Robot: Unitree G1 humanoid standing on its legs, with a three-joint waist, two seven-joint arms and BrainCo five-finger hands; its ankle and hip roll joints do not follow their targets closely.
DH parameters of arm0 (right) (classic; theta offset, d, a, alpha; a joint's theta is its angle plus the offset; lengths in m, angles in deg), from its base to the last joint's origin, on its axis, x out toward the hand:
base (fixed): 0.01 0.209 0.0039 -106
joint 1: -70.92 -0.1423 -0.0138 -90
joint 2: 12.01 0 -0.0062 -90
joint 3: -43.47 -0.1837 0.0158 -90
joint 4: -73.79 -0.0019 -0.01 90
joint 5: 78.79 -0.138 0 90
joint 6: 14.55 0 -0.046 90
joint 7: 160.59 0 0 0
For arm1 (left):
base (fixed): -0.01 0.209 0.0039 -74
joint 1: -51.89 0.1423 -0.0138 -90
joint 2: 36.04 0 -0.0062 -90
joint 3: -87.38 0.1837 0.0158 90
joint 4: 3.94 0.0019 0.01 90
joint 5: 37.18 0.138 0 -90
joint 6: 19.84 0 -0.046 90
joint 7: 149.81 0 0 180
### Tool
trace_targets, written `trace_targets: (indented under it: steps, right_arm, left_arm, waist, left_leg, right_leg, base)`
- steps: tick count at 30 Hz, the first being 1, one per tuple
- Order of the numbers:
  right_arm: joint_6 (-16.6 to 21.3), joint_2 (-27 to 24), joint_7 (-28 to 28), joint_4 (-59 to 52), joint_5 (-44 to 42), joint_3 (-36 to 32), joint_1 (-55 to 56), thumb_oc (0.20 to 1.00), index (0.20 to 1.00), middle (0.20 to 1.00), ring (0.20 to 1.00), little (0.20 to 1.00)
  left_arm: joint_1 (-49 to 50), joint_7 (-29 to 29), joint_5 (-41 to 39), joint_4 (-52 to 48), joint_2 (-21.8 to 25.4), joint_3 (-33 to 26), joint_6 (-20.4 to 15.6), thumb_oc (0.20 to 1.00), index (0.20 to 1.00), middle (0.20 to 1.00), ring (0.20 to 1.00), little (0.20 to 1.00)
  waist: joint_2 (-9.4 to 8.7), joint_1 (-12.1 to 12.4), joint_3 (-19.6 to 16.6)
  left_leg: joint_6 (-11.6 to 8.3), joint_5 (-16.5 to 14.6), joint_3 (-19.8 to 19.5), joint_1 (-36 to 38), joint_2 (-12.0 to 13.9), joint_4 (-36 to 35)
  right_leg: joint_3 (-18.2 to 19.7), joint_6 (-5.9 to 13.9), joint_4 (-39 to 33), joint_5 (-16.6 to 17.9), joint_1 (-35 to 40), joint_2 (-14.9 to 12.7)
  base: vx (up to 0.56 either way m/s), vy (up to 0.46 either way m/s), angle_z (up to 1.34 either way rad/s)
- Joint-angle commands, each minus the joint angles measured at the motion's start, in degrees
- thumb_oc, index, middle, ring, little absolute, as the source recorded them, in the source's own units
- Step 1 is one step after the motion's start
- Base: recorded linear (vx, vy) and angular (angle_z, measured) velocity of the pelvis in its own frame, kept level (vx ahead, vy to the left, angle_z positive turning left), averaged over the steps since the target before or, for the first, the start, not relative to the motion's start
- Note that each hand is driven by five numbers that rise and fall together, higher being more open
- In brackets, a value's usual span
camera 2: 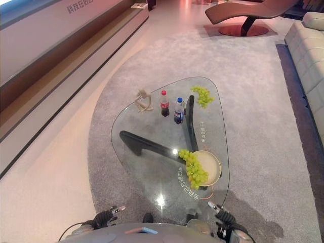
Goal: Pick up fruits into the plate
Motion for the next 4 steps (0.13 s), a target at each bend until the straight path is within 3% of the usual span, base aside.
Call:
trace_targets:
  steps: [1, 4]
  right_arm:
    - [-3.0, 0.6, 1.0, 2.1, 0.5, 0.8, -1.7, 1.000, 1.000, 1.000, 1.000, 1.000]
    - [-3.2, 1.0, 2.9, 2.7, 1.4, 1.1, -1.3, 1.000, 1.000, 1.000, 1.000, 1.000]
  left_arm:
    - [-1.5, -0.4, 2.6, 2.7, -0.9, -2.2, 1.0, 1.000, 1.000, 1.000, 1.000, 1.000]
    - [-1.1, -0.6, 3.7, 3.5, -1.3, -2.6, 2.0, 1.000, 1.000, 1.000, 1.000, 1.000]
  waist:
    - [-0.32, -0.4, 0.5]
    - [-0.07, -0.6, 0.1]
  left_leg:
    - [1.51, -4.0, 5.0, 1.1, -2.8, 2.8]
    - [1.71, -4.2, 4.9, 1.8, -2.9, 2.4]
  right_leg:
    - [3.7, 1.57, 4.7, -2.2, 0.8, -0.2]
    - [4.1, 1.56, 4.6, -2.4, 1.3, -0.1]
  base:
    - [0.00, 0.028, -0.05]
    - [0.01, 0.020, -0.06]
